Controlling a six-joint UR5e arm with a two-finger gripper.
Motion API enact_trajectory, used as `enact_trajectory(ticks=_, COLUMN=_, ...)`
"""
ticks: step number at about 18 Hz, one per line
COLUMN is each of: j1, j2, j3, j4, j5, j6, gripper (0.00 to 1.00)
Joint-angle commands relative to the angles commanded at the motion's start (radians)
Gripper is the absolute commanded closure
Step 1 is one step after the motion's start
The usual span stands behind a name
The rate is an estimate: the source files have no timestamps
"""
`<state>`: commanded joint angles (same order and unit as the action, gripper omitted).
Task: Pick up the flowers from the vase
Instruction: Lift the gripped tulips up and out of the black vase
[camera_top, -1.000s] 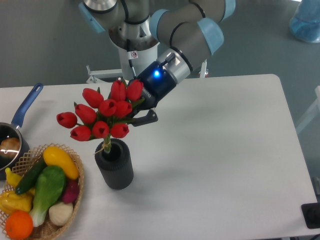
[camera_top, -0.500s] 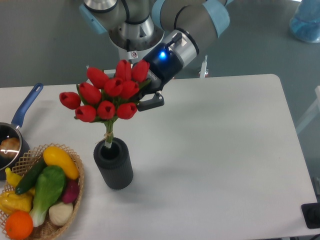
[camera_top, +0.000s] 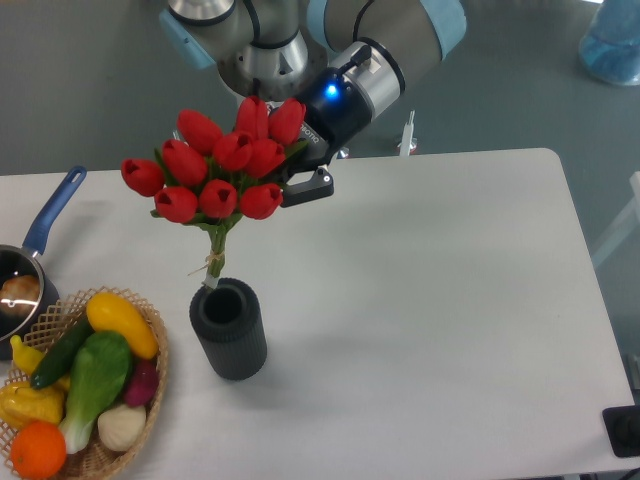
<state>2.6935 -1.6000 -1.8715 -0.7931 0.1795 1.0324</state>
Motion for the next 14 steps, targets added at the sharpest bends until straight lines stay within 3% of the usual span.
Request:
enact_trajectory(ticks=7, j1=0.126, j2=-0.001, j3=-0.002, j4=-0.002, j5=0.014, j6=-0.014, gripper=0.68)
enact_trajectory(ticks=14, j1=0.152, j2=-0.020, j3=0.014, j4=-0.003, j5=0.020, j6=-0.015, gripper=0.68)
